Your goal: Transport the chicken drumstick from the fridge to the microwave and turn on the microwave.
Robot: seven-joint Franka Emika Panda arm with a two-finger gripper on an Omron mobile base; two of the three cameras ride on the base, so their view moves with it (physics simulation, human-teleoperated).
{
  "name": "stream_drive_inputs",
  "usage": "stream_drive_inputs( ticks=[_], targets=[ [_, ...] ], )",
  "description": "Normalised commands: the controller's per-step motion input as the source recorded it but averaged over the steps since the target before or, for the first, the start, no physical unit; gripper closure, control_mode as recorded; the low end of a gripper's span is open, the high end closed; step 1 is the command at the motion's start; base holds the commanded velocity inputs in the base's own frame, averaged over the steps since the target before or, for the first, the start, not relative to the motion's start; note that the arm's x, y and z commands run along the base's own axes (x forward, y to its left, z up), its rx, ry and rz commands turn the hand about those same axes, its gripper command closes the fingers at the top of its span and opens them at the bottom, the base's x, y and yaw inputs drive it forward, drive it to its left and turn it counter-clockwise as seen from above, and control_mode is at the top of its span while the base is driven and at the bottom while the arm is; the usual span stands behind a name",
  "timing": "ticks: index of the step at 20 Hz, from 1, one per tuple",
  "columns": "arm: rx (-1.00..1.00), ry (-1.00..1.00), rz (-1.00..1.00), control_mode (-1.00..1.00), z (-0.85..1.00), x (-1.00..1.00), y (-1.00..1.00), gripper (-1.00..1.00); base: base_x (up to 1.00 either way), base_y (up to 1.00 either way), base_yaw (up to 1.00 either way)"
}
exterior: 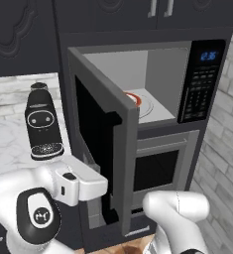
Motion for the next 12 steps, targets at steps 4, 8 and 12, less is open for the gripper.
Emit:
stream_drive_inputs(
  ticks=[4,8,12],
  targets=[
    [0.0,-0.01,0.0,-1.0,0.0,0.26,-0.26,1.0,0.0,0.0,0.0],
    [0.0,-0.02,0.0,-1.0,0.0,0.28,-0.3,1.0,0.0,0.0,0.0],
    [0.0,-0.02,0.0,-1.0,0.0,0.32,-0.32,1.0,0.0,0.0,0.0]
  ],
)
